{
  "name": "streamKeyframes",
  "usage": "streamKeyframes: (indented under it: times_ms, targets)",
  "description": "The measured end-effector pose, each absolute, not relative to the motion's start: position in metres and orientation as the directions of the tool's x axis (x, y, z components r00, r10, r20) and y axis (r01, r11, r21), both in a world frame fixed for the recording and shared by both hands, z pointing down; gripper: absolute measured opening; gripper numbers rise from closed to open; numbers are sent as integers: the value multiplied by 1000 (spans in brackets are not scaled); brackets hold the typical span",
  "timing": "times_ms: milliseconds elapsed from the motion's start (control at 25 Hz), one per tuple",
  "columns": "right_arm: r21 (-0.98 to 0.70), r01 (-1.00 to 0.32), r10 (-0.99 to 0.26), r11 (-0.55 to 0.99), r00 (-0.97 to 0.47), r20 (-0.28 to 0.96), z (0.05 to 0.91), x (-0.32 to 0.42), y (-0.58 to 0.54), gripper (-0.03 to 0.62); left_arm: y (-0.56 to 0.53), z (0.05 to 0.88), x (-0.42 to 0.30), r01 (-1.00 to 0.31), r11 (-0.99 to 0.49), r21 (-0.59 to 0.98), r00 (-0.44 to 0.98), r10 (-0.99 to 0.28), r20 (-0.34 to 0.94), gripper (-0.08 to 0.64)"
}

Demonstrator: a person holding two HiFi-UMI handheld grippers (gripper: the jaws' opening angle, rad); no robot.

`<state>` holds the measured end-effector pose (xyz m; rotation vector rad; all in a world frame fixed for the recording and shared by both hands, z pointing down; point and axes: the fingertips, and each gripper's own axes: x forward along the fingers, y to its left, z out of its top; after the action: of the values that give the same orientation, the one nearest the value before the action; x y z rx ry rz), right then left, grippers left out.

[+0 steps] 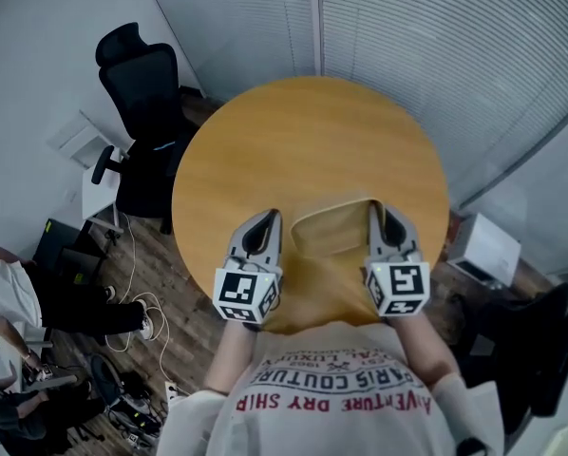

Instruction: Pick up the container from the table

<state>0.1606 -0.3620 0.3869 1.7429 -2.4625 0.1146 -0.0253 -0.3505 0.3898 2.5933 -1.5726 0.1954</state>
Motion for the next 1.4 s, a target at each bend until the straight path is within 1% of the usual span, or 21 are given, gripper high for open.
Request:
streamKeyframes:
  times_ms: [200, 440, 1040, 1400]
  targets:
    - [6, -941, -933, 339, -335, 133, 387, 158, -359, 3, -352, 382, -19, -881, -473, 0, 468, -871, 152, 0]
    - [9, -936, -927, 352, -348, 138, 385, 153, -356, 3, -347, 386, -19, -880, -475, 16, 471, -867, 165, 0]
    - [10, -934, -922, 356, -350, 168, 389, 150, -353, 3, -346, 387, -27, -888, -459, -11, 448, -873, 193, 0]
    - [10, -932, -920, 363, -357, 162, 391, 150, -353, 3, -344, 391, -25, -887, -461, -10, 450, -870, 201, 0]
